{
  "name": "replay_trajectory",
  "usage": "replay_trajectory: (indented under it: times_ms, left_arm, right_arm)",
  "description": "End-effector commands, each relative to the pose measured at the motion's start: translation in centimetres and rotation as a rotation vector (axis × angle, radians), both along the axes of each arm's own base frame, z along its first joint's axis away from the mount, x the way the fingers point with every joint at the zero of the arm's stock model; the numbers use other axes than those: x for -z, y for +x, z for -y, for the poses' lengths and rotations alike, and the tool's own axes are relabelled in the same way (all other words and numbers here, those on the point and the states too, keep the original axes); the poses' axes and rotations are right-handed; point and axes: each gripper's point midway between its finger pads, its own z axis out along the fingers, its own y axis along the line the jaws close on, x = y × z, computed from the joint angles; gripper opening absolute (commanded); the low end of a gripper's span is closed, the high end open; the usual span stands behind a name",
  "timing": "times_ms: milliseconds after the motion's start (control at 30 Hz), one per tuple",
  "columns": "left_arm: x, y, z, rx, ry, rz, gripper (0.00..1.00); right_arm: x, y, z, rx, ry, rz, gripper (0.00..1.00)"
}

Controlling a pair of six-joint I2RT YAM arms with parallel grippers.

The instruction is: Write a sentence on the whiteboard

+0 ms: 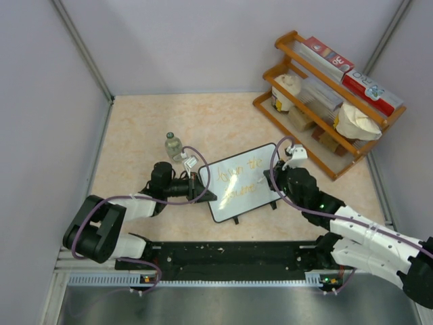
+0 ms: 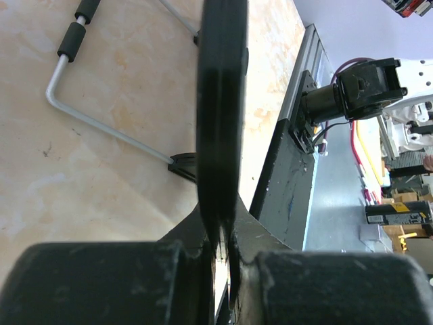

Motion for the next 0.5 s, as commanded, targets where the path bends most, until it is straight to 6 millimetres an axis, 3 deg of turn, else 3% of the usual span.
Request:
replay_trajectory:
  times_ms: [0,467]
  left_arm:
    - [0.8,-1.2,-0.1,0.042,0.009,-0.017,0.00]
    - [0.8,-1.3,-0.1,0.042,0.009,-0.017,0.00]
  right_arm:
    - [-0.2,0.7,0.0,0.019,0.007,-0.001,0.00]
    - [2.6,-0.5,1.0,0.020,-0.035,-0.078,0.00]
